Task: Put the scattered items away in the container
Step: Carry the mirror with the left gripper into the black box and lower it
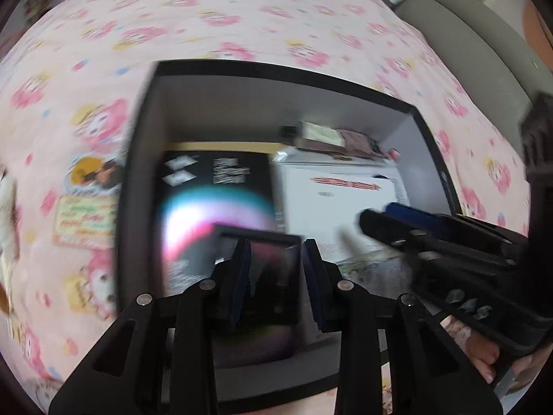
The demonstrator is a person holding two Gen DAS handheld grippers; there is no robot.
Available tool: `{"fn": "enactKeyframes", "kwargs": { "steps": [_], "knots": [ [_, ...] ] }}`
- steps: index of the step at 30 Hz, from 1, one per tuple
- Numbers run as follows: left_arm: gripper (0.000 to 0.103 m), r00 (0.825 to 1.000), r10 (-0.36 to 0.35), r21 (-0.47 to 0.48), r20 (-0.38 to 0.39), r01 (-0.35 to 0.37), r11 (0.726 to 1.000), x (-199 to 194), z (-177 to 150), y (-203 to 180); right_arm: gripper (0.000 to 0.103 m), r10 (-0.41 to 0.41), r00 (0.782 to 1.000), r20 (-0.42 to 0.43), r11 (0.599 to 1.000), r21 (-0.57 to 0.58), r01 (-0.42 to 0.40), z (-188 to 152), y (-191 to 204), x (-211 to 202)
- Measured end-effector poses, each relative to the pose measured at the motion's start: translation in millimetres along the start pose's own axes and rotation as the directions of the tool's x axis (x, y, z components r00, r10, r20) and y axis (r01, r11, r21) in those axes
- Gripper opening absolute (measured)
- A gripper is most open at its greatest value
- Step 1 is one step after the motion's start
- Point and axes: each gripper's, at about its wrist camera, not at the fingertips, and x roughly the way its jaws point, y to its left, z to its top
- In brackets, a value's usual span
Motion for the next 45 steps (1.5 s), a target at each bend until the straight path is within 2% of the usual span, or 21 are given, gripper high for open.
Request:
{"fn": "enactKeyframes", "kwargs": {
  "steps": [2, 4, 6, 8, 10, 11, 14, 17, 21, 24, 27, 30, 35, 39, 42, 44, 45],
  "knots": [
    [0.025, 1.000, 0.022, 0.037, -0.006, -0.022, 0.999, 7.6, 4.3, -8.5, 0.027, -0.021, 1.000, -0.017, 1.000, 0.010, 0.021, 3.0, -7.8, 5.2],
    [0.026, 0.999, 0.026, 0.051, -0.028, -0.025, 0.998, 14.8, 8.2, -11.6, 0.028, -0.065, 0.998, -0.002, 0.998, 0.018, 0.065, 5.1, -15.4, 4.3],
    [0.026, 0.998, 0.047, 0.052, -0.045, -0.045, 0.998, 19.6, 9.6, -12.6, 0.028, -0.073, 0.997, 0.015, 0.997, 0.035, 0.072, 6.6, -19.6, 3.4],
    [0.027, 0.993, 0.114, 0.085, -0.041, -0.110, 0.990, 19.3, 9.0, -16.6, 0.029, -0.049, 0.999, 0.009, 0.997, 0.052, 0.049, 7.6, -23.5, 4.7],
    [0.028, 0.978, 0.204, 0.095, -0.044, -0.199, 0.975, 19.1, 6.2, -15.7, 0.029, -0.033, 0.999, -0.010, 0.998, 0.049, 0.034, 7.4, -23.2, 6.7],
    [0.028, 0.975, 0.217, 0.080, -0.056, -0.212, 0.974, 17.7, 4.4, -11.1, 0.029, -0.032, 0.999, -0.018, 0.999, 0.043, 0.033, 7.2, -20.7, 9.1],
    [0.028, 0.976, 0.187, 0.014, -0.108, -0.187, 0.982, 15.3, -3.3, 10.9, 0.029, -0.031, 0.999, -0.031, 0.999, 0.020, 0.032, 4.0, -13.7, 11.3],
    [0.026, 0.992, 0.095, -0.016, -0.086, -0.097, 0.995, 4.1, -3.4, 19.7, 0.029, -0.005, 0.999, -0.038, 1.000, 0.010, 0.006, 2.0, -6.9, 12.3],
    [0.026, 0.999, 0.035, 0.041, -0.033, -0.034, 0.999, -8.2, 2.6, 3.1, 0.029, -0.020, 1.000, -0.019, 1.000, 0.016, 0.021, 2.7, -4.5, 12.4],
    [0.024, 0.999, -0.008, 0.056, -0.050, 0.011, 0.998, -1.7, 7.2, -4.5, 0.029, -0.043, 0.999, -0.012, 0.998, 0.054, 0.044, 4.0, -12.9, 12.2],
    [0.025, 0.991, -0.103, 0.019, -0.089, 0.105, 0.994, 9.6, 9.0, -3.9, 0.029, -0.058, 0.998, -0.008, 0.995, 0.086, 0.059, 7.0, -23.7, 11.9],
    [0.026, 0.991, -0.078, 0.016, -0.106, 0.080, 0.997, 19.5, 10.8, -4.7, 0.029, -0.068, 0.998, -0.001, 0.994, 0.089, 0.068, 10.0, -26.0, 11.0],
    [0.025, 0.991, 0.034, -0.025, -0.128, -0.037, 0.999, 20.7, 3.9, 8.3, 0.029, -0.052, 0.998, -0.030, 0.998, 0.038, 0.053, 9.1, -14.0, 19.1],
    [0.025, 0.995, -0.017, -0.061, -0.101, 0.011, 0.998, 3.1, 3.4, 18.4, 0.029, -0.026, 0.998, -0.051, 0.999, 0.020, 0.027, 5.9, -5.9, 25.3],
    [0.025, 0.999, -0.006, -0.062, -0.038, 0.004, 0.998, -9.8, 12.2, 21.6, 0.029, 0.006, 0.999, -0.051, 1.000, 0.015, -0.006, 5.5, 0.5, 27.9],
    [0.025, 1.000, -0.006, -0.086, -0.024, 0.004, 0.996, -8.5, 18.6, 27.7, 0.029, 0.012, 0.999, -0.053, 1.000, 0.010, -0.011, 6.6, 2.2, 30.3],
    [0.025, 0.999, 0.016, -0.093, -0.033, -0.019, 0.995, -4.2, 21.4, 29.6, 0.029, 0.011, 0.998, -0.055, 1.000, 0.013, -0.010, 7.0, 2.7, 31.7]
  ]
}}
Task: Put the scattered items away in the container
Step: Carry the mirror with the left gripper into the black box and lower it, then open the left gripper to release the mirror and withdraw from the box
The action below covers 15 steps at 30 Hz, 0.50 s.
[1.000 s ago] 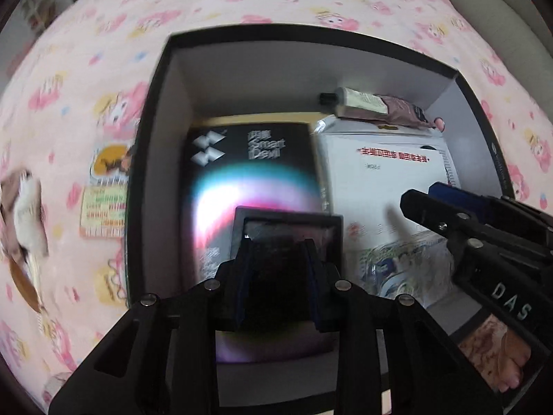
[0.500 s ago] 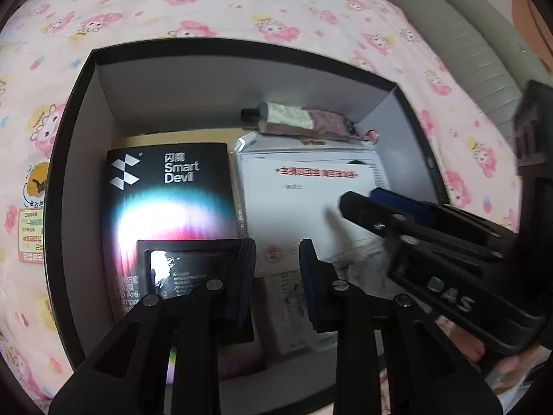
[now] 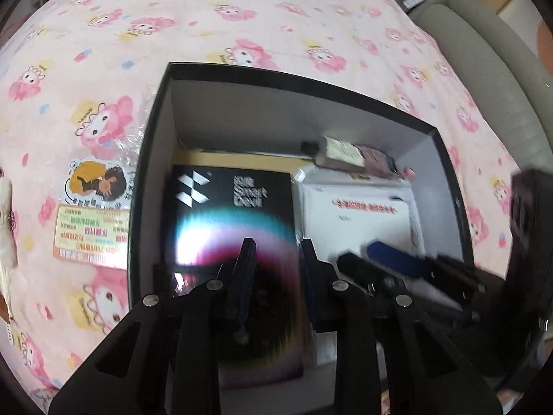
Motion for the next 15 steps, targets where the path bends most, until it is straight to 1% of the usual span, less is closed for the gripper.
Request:
{"fn": "enactKeyframes", "kwargs": {
  "steps": [2, 4, 6, 8, 12, 14, 15],
  "knots": [
    [0.025, 0.999, 0.043, 0.017, -0.022, -0.043, 0.999, 6.7, 3.9, -3.0, 0.029, 0.002, 1.000, -0.012, 1.000, -0.002, -0.002, -1.3, 1.4, 3.4],
    [0.026, 0.994, 0.102, 0.054, -0.043, -0.100, 0.994, 13.0, 2.1, -9.6, 0.030, -0.003, 1.000, -0.026, 1.000, -0.007, 0.003, -3.0, 1.9, 7.1],
    [0.028, 0.988, 0.140, 0.058, -0.057, -0.137, 0.989, 13.7, -1.0, -10.9, 0.030, -0.032, 0.999, -0.044, 0.999, -0.021, 0.031, -4.6, 2.1, 10.9],
    [0.028, 0.987, 0.137, 0.032, -0.079, -0.135, 0.990, 11.1, -2.9, -7.7, 0.030, -0.048, 0.998, -0.047, 0.998, -0.034, 0.047, -5.4, 3.3, 11.4],
    [0.028, 0.986, 0.126, -0.002, -0.107, -0.127, 0.992, 3.0, -10.8, -4.1, 0.030, -0.046, 0.997, -0.054, 0.998, -0.055, 0.043, -8.7, 7.0, 5.0],
    [0.028, 0.986, 0.111, -0.008, -0.122, -0.113, 0.994, 1.7, -15.7, -2.7, 0.037, -0.066, 0.996, -0.054, 0.995, -0.077, 0.061, -12.2, 8.0, 1.3],
    [0.028, 0.986, 0.097, -0.014, -0.135, -0.100, 0.995, 2.1, -18.5, -1.6, 0.038, -0.088, 0.995, -0.052, 0.992, -0.095, 0.083, -14.3, 8.4, -0.4]
  ]
}}
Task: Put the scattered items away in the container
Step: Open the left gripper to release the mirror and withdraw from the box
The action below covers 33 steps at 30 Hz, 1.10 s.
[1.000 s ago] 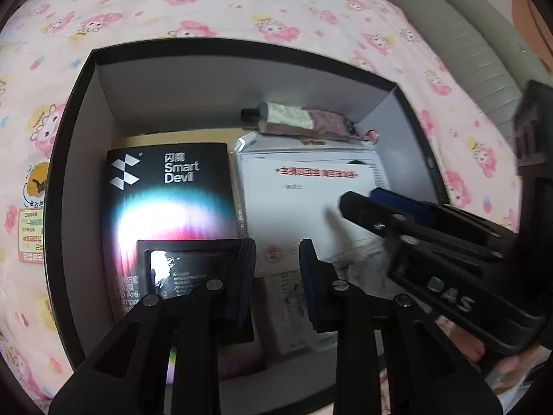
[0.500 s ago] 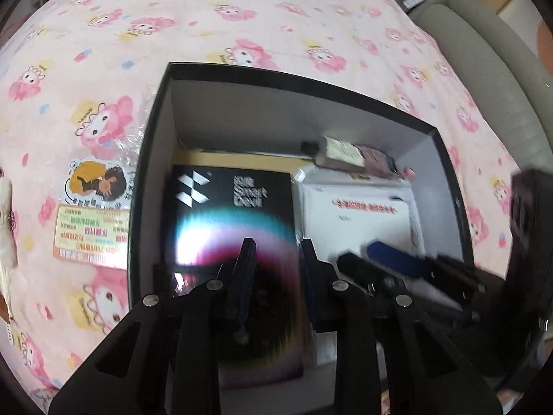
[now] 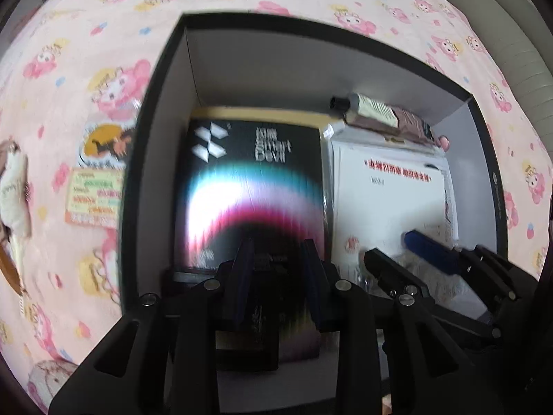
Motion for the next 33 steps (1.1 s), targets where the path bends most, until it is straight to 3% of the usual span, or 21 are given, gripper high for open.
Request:
{"fn": "enactKeyframes", "kwargs": {
  "steps": [4, 8, 11, 14, 17, 22, 27, 33],
  "knots": [
    [0.029, 1.000, 0.025, 0.022, 0.018, -0.025, 0.999, -3.7, -7.8, -1.6, 0.039, -0.033, 0.999, -0.013, 0.999, -0.038, 0.033, -3.8, -2.9, -2.4],
    [0.037, 0.997, -0.063, -0.001, 0.037, 0.064, 0.998, -13.7, -8.7, 4.1, 0.039, -0.064, 0.998, 0.017, 0.998, 0.013, 0.064, -1.3, -17.1, -10.8],
    [0.041, 0.988, -0.078, 0.020, 0.129, 0.076, 0.997, -34.9, -16.7, 5.7, 0.039, -0.055, 0.996, 0.073, 0.997, 0.062, 0.050, 1.2, -23.8, -21.8],
    [0.056, 0.972, -0.089, 0.036, 0.215, 0.083, 0.996, -53.4, -20.2, 6.1, 0.041, 0.010, 0.993, 0.115, 0.995, 0.096, -0.021, 2.7, -25.7, -33.7],
    [0.057, 0.955, -0.086, 0.064, 0.285, 0.071, 0.995, -68.8, -34.0, 5.3, 0.046, 0.055, 0.987, 0.152, 0.992, 0.106, -0.072, 5.1, -20.7, -45.4],
    [0.057, 0.937, -0.106, 0.099, 0.333, 0.077, 0.992, -72.9, -44.0, 0.9, 0.049, 0.088, 0.973, 0.212, 0.988, 0.105, -0.112, -16.5, -10.6, -69.1],
    [0.057, 0.929, -0.116, 0.104, 0.351, 0.085, 0.991, -79.7, -62.6, 18.4, 0.050, 0.134, 0.965, 0.226, 0.982, 0.100, -0.160, -30.9, 7.8, -62.6],
    [0.057, 0.925, -0.069, 0.041, 0.373, 0.058, 0.997, -94.1, -82.7, 57.5, 0.050, 0.118, 0.969, 0.217, 0.993, -0.003, -0.121, -30.2, 61.1, -65.7]
  ]
}}
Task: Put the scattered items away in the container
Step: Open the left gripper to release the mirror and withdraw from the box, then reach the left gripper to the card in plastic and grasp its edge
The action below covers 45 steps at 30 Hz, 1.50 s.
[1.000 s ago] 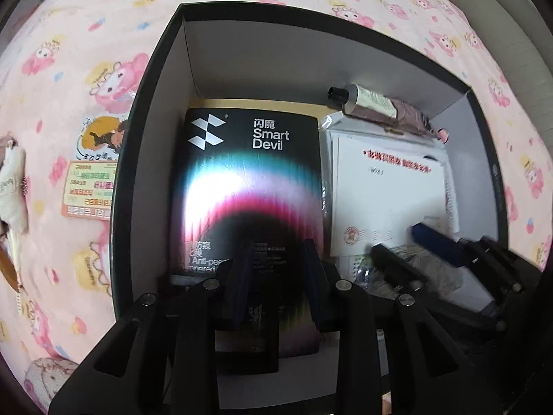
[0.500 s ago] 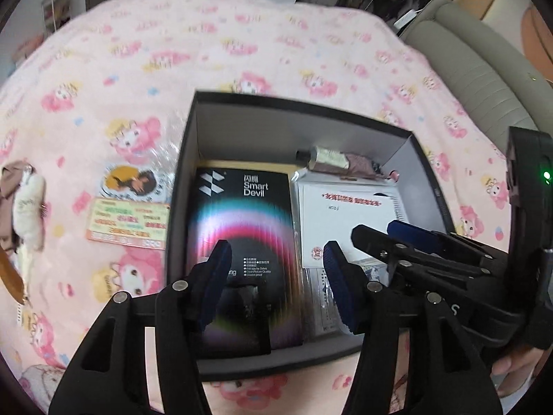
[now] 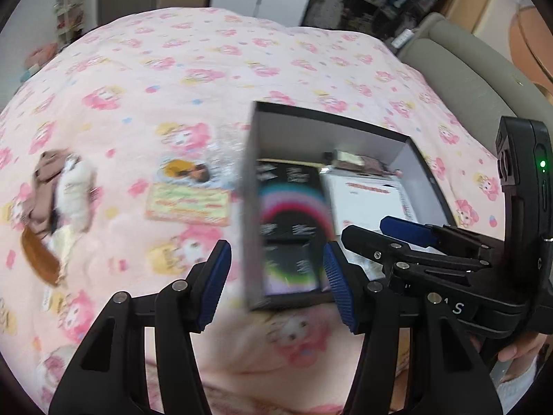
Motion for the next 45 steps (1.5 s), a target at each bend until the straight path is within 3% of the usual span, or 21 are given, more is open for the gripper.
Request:
{"fn": "enactKeyframes", "kwargs": {
  "steps": [2, 7, 12, 14, 20, 24, 26, 27, 31, 36, 38, 40, 43, 45],
  "knots": [
    [0.057, 1.000, 0.012, -0.055, -0.001, -0.012, 0.998, -6.8, -2.2, 17.6, 0.050, 0.007, 1.000, -0.023, 1.000, -0.020, -0.007, 2.0, 16.2, 5.2],
    [0.060, 0.999, -0.025, -0.185, 0.020, 0.028, 0.982, -6.5, 6.3, 68.6, 0.050, 0.126, 0.990, -0.065, 0.992, 0.015, -0.125, 17.6, 45.0, 27.0],
    [0.060, 0.998, -0.066, -0.361, 0.020, 0.069, 0.930, 21.5, 33.2, 133.1, 0.050, 0.186, 0.981, -0.058, 0.982, 0.026, -0.185, 56.1, 72.2, 44.0],
    [0.059, 0.999, -0.048, -0.399, -0.008, 0.041, 0.916, 40.2, 41.5, 152.6, 0.050, 0.200, 0.978, -0.064, 0.979, 0.038, -0.198, 72.9, 81.2, 54.8],
    [0.053, 0.981, -0.115, -0.478, -0.157, 0.026, 0.878, 111.3, 43.6, 185.7, 0.050, 0.158, 0.983, -0.092, 0.987, 0.008, -0.158, 95.6, 109.8, 89.2],
    [0.046, 0.954, -0.221, -0.532, -0.201, 0.083, 0.843, 143.6, 34.1, 188.4, 0.050, 0.109, 0.988, -0.108, 0.993, -0.034, -0.114, 87.9, 115.3, 102.2],
    [0.034, 0.951, -0.218, -0.519, -0.221, 0.075, 0.852, 151.9, 33.1, 183.8, 0.050, 0.094, 0.990, -0.109, 0.994, -0.040, -0.099, 84.2, 113.7, 104.8],
    [0.021, 0.952, -0.204, -0.505, -0.229, 0.063, 0.861, 154.0, 33.5, 181.0, 0.050, 0.085, 0.990, -0.110, 0.995, -0.039, -0.090, 82.4, 112.2, 105.7],
    [0.007, 0.961, -0.219, -0.490, -0.168, 0.111, 0.864, 134.9, 31.5, 174.0, 0.050, 0.089, 0.990, -0.111, 0.996, -0.013, -0.091, 78.3, 107.6, 105.6],
    [0.006, 0.990, -0.094, -0.493, -0.101, 0.032, 0.869, 77.3, 13.1, 183.0, 0.050, 0.102, 0.989, -0.111, 0.995, -0.011, -0.104, 67.6, 114.0, 96.2],
    [0.007, 0.990, -0.076, -0.487, -0.115, 0.011, 0.873, 61.2, 2.1, 186.2, 0.050, 0.114, 0.986, -0.119, 0.993, -0.019, -0.117, 62.6, 120.9, 93.5],
    [0.010, 0.982, -0.110, -0.468, -0.154, 0.026, 0.883, 56.5, -4.2, 187.9, 0.050, 0.133, 0.982, -0.132, 0.990, -0.032, -0.138, 57.1, 131.4, 94.2],
    [0.025, 0.986, -0.010, -0.442, -0.168, -0.066, 0.894, 48.8, -5.6, 191.2, 0.050, 0.132, 0.979, -0.158, 0.988, -0.056, -0.142, 49.9, 149.2, 104.3],
    [0.027, 0.985, -0.011, -0.465, -0.170, -0.071, 0.883, 55.1, -3.1, 199.4, 0.051, 0.135, 0.978, -0.161, 0.990, -0.021, -0.140, 47.8, 152.0, 114.1]
  ]
}}
